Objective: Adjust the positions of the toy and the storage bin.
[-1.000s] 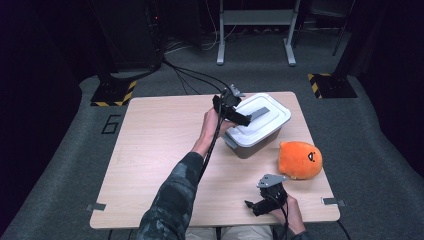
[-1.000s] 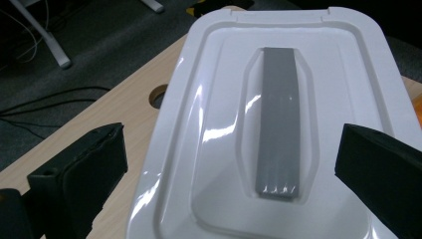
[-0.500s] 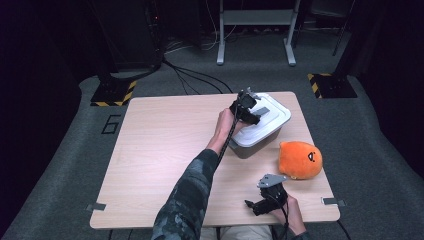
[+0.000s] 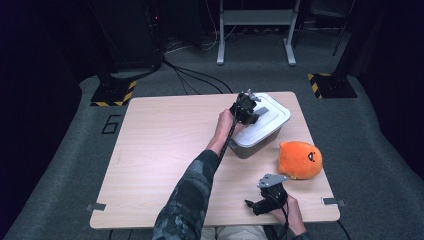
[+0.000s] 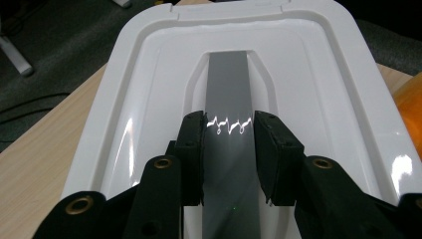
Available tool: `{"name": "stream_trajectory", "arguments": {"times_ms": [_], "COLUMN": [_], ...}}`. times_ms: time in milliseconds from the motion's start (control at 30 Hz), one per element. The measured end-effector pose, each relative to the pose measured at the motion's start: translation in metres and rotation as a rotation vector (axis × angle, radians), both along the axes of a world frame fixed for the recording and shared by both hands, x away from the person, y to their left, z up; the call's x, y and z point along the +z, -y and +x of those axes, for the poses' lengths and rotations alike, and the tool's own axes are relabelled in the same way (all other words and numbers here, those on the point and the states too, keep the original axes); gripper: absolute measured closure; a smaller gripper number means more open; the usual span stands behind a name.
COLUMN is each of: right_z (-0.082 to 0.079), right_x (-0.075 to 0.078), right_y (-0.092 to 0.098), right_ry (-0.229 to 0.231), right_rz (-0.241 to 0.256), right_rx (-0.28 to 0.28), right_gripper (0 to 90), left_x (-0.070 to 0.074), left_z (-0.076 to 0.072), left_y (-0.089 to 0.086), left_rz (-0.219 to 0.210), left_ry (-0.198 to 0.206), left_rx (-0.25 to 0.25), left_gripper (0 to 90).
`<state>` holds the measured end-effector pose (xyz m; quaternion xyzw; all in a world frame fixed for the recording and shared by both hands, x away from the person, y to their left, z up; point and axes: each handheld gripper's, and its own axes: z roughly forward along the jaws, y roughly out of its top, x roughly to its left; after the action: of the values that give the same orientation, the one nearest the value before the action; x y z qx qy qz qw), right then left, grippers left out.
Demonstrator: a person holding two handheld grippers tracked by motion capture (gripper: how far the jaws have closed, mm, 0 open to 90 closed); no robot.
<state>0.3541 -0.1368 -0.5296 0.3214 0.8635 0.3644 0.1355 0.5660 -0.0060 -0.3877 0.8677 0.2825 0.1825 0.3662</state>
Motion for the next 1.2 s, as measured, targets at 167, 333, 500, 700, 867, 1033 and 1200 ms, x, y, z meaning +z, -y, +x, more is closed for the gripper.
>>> {"name": "stream_trajectory", "arguments": {"times_ms": [167,333,500,700,867,1033,1200], "right_z": [0.000,0.000,0.000,0.000,0.000,0.000,0.001], "right_x": [0.000,0.000,0.000,0.000,0.000,0.000,0.000], "right_y": [0.000,0.000,0.000,0.000,0.000,0.000,0.001], "right_ry": [-0.001,0.000,-0.001,-0.001,0.001,0.004,0.002], "right_rz": [0.002,0.002,0.002,0.004,0.002,0.000,0.001], "right_rx": [0.000,-0.001,-0.003,-0.001,-0.002,-0.004,-0.005], "right_gripper": [3.3,3.3,3.4,3.5,3.6,3.6,3.8], "left_x": [-0.001,-0.001,-0.001,-0.001,-0.001,-0.001,-0.001], "left_z": [-0.002,-0.006,-0.008,-0.013,-0.017,-0.023,-0.027], "left_y": [-0.004,-0.008,-0.012,-0.018,-0.025,-0.034,-0.043], "left_rz": [-0.009,0.000,-0.002,-0.004,-0.001,0.008,0.004], "left_ry": [0.004,0.004,0.003,0.011,0.012,0.009,0.006], "left_rx": [0.007,0.014,0.018,0.020,0.015,0.007,0.003], "left_gripper": [66.2,66.2,66.2,66.3,66.3,66.3,66.3]}}
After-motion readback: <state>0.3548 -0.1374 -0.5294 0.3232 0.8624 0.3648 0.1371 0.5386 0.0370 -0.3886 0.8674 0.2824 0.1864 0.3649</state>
